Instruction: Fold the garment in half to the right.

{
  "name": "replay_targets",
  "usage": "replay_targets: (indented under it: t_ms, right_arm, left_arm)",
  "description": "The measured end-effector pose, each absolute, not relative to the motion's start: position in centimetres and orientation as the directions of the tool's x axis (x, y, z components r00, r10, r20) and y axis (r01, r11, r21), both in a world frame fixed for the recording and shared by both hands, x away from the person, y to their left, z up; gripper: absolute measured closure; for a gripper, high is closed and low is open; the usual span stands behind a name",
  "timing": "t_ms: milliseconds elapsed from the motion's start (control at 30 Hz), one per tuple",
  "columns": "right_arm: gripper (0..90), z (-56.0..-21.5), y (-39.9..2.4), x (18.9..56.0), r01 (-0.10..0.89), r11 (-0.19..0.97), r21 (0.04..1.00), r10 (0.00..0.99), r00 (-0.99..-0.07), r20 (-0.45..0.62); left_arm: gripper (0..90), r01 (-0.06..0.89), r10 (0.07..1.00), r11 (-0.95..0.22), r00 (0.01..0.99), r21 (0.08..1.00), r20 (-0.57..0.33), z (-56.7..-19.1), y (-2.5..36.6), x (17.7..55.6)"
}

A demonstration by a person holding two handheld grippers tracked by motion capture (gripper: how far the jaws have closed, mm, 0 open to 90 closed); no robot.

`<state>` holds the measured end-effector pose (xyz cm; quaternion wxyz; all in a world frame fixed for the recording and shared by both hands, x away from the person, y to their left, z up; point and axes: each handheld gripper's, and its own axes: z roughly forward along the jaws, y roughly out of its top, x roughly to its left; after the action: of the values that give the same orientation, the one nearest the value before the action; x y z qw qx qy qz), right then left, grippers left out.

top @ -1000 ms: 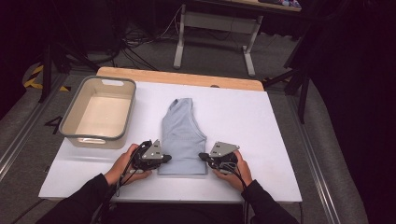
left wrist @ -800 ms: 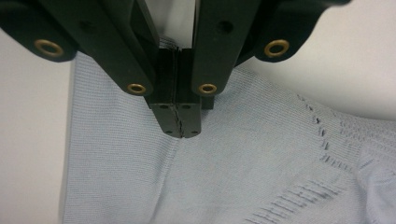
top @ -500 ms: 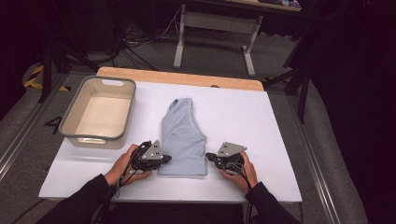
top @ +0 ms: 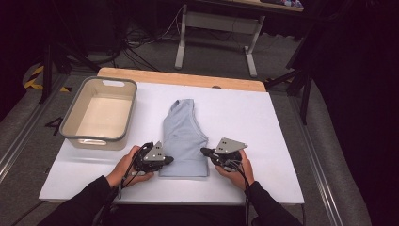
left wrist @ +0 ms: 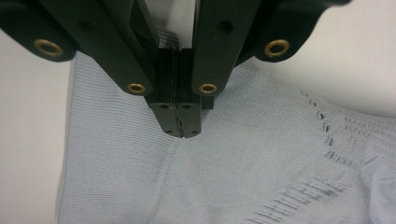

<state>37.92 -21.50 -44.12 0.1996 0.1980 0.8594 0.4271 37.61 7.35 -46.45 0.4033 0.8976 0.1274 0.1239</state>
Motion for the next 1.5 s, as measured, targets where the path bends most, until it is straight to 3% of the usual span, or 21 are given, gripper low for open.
replay_targets:
  t_ms: [200, 467, 1033, 1300, 1500]
  right_arm:
    - [90.0, -45.9, -20.0, 38.2, 0.194, 0.627, 0.755, 0.479, -0.86, -0.176]
    - [90.0, -46.0, -20.9, 38.1, 0.229, 0.623, 0.748, 0.527, -0.83, -0.184]
    - [90.0, -45.6, -22.0, 37.6, 0.222, 0.605, 0.765, 0.533, -0.826, -0.182]
    - [88.5, -44.5, -23.4, 37.6, 0.206, 0.552, 0.808, 0.555, -0.814, -0.172]
    - [83.0, -43.2, -24.2, 37.3, 0.148, 0.502, 0.852, 0.572, -0.796, -0.198]
  left_arm:
    - [89.4, 0.128, 0.328, -0.642, 0.937, 0.756, 0.12, -46.5, 7.3, 37.6]
    - [89.4, 0.122, 0.333, -0.646, 0.933, 0.754, 0.134, -46.5, 7.1, 37.4]
    - [85.7, 0.117, 0.341, -0.635, 0.929, 0.763, 0.141, -46.0, 7.1, 37.1]
    - [79.0, 0.101, 0.383, -0.595, 0.908, 0.797, 0.171, -44.8, 7.9, 37.2]
    - [67.8, 0.077, 0.429, -0.573, 0.876, 0.816, 0.219, -44.0, 8.8, 37.4]
